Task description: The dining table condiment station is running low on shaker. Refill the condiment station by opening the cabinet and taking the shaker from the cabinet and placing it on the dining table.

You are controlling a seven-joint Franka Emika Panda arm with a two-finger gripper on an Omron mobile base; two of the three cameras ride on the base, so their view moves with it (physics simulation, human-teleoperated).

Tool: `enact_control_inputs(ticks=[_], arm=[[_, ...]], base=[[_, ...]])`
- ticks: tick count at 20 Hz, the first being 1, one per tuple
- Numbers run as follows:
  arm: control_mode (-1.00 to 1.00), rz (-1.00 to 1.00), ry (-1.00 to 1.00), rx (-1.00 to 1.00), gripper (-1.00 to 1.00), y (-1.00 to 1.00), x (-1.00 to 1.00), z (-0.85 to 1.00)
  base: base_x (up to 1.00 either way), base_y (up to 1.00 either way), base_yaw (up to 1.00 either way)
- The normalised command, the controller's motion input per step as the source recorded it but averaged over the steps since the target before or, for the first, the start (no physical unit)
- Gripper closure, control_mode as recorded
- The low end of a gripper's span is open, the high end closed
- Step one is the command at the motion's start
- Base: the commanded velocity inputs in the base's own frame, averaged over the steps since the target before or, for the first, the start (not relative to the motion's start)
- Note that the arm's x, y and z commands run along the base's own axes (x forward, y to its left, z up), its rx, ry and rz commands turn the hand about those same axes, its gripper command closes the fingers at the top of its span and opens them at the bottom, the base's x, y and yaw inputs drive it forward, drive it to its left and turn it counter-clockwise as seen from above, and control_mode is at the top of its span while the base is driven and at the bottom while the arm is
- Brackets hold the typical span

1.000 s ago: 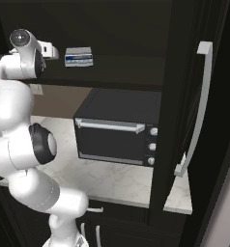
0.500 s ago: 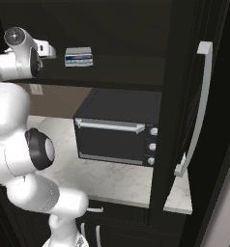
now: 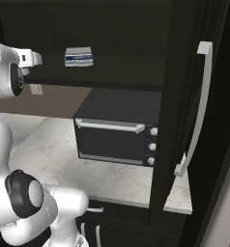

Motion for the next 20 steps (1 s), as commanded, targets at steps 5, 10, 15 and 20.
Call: enact_control_inputs(ticks=[5, 10, 15, 20], arm=[[-1.0, 0.0, -0.07, 0.0, 1.0, -0.37, -1.0, 0.74], [-1.0, 0.0, 0.0, 0.01, 1.0, -0.76, -1.0, 0.16], [-1.0, 0.0, 0.0, 0.01, 1.0, -0.89, -1.0, -0.09], [-1.0, 0.0, 0.0, 0.01, 1.0, -0.6, -1.0, -0.26]], base=[[0.0, 0.0, 0.0], [0.0, 0.0, 0.0], [0.0, 0.0, 0.0], [0.0, 0.0, 0.0]])
